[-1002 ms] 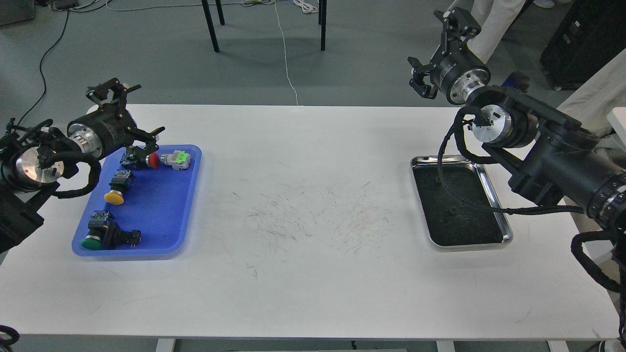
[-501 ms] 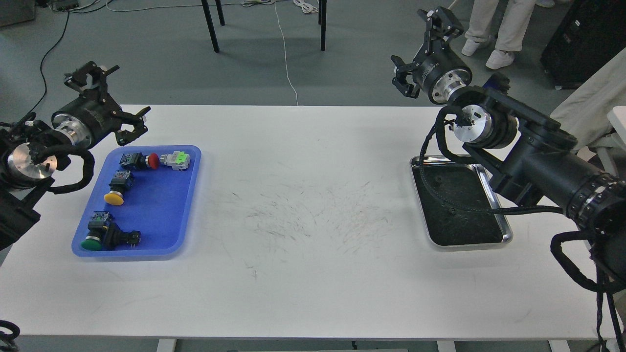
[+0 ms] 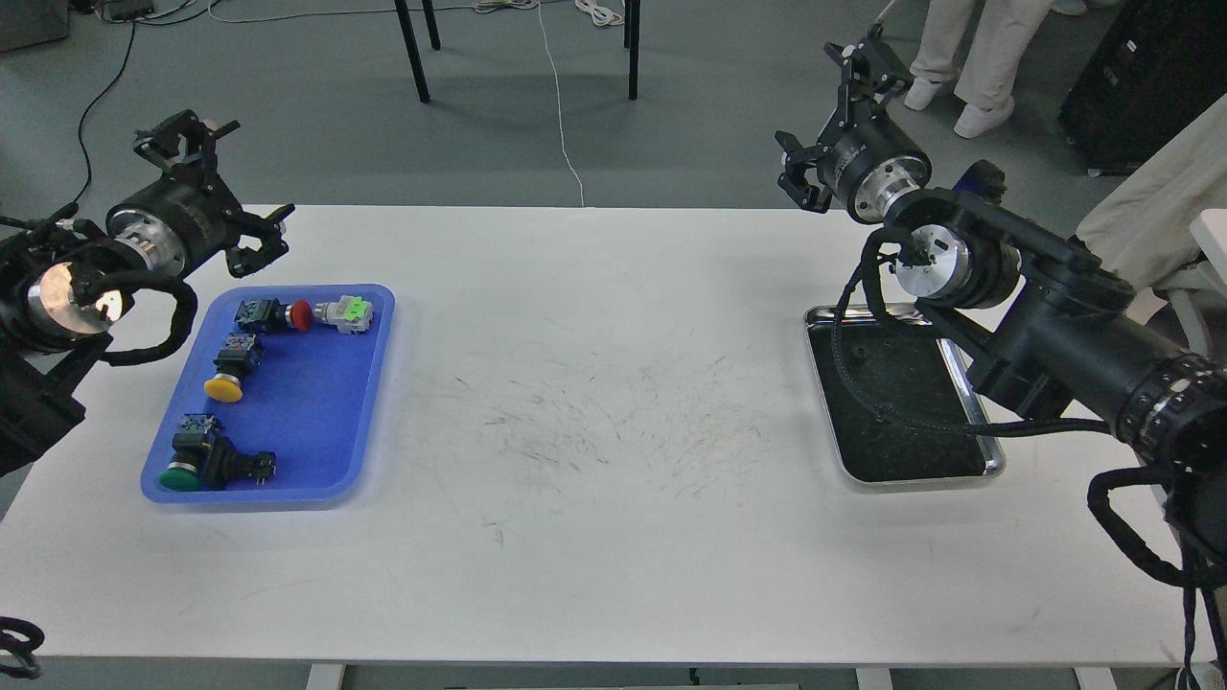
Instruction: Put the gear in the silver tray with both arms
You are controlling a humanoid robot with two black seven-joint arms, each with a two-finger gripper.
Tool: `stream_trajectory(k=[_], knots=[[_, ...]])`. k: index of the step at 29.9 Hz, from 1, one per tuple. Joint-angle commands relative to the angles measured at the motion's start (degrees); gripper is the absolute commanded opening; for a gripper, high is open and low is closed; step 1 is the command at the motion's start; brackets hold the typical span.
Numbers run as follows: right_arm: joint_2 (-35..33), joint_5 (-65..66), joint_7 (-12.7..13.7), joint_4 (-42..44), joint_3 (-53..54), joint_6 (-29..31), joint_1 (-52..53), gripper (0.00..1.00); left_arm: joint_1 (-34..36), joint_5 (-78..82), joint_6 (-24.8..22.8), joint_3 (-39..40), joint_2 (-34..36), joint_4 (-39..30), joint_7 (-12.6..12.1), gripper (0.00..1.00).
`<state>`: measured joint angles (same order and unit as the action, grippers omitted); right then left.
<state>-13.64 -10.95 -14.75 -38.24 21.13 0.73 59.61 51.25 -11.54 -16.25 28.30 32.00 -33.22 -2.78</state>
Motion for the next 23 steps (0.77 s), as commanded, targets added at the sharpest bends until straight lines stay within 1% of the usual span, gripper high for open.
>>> stream_trajectory(k=[1, 6, 13, 23], knots=[[-1.12, 0.05, -0.11, -0.17, 0.49, 0.06, -0.29, 0.99, 0.08, 0.11, 0.51, 0.0, -0.01, 0.0, 0.06, 0.99], [-1.48, 0.14, -0.28, -0.26, 1.2, 0.06, -0.02, 0.99, 0.42, 0.81, 0.78, -0.08, 0.08, -0.01, 0.23, 0.99], [-1.48, 0.14, -0.28, -0.52, 1.2, -0.03, 0.15, 0.99, 2.71, 2.22, 0.87, -3.16, 0.25, 0.0, 0.23, 0.99], [-1.39, 0.22, -0.28, -0.34, 1.02, -0.03, -0.2, 0.99, 2.8, 4.42, 2.27, -4.48, 0.61, 0.08, 0.41, 0.99]])
